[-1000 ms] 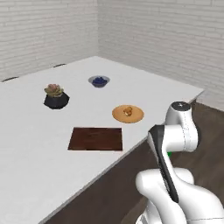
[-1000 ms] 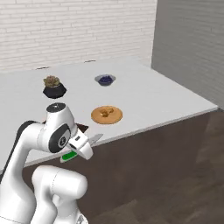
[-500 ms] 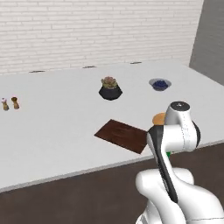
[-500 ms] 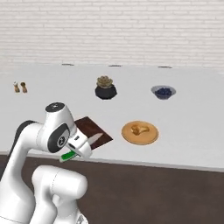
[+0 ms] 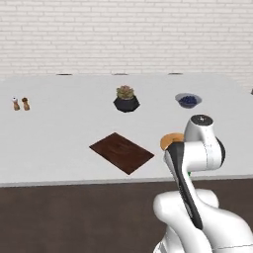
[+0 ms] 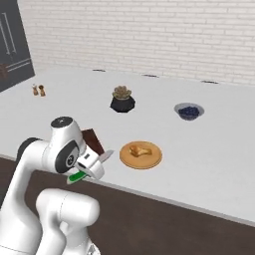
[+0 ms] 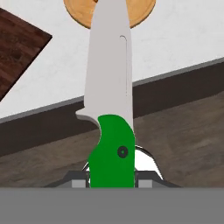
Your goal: Pick up the knife from the drawer and place it on the cutting board. Then place the meat from the plate to the cutting board.
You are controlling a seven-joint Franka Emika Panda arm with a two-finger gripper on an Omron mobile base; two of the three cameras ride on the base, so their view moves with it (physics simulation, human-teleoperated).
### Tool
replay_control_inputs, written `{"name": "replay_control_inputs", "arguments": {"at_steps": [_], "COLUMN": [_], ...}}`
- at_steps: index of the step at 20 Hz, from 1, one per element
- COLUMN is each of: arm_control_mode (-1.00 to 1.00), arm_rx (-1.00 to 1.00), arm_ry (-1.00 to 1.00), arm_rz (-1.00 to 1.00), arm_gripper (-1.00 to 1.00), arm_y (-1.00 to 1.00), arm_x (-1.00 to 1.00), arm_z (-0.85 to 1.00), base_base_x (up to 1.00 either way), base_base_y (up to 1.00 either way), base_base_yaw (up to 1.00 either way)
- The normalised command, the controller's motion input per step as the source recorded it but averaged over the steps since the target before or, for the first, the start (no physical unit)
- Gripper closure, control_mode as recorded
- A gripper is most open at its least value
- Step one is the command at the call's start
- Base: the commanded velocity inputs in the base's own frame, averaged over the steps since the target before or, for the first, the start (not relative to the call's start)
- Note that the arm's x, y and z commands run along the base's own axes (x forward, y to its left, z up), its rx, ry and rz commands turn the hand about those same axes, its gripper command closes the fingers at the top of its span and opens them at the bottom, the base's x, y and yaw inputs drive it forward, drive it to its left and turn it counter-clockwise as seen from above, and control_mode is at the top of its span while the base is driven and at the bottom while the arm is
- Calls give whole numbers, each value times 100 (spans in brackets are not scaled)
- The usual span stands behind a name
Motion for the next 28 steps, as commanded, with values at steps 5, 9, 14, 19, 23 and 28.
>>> {"name": "replay_control_inputs", "arguments": {"at_steps": [5, 9, 14, 19, 23, 28], "arm_control_mode": [100, 100, 100, 100, -100, -100], "arm_rx": [0, 0, 0, 0, 0, 0], "arm_ry": [0, 0, 0, 0, 0, 0], "arm_rz": [0, 0, 0, 0, 4, 33], "arm_gripper": [100, 100, 100, 100, 100, 100], "arm_y": [0, 0, 0, 0, 0, 0], "arm_x": [0, 0, 0, 0, 7, 41], "arm_z": [0, 0, 0, 0, 0, 0], "base_base_x": [21, 47, 52, 53, 25, 0], "base_base_y": [30, 49, 37, 3, 0, 0], "base_base_yaw": [0, 0, 0, 5, 9, 0]}}
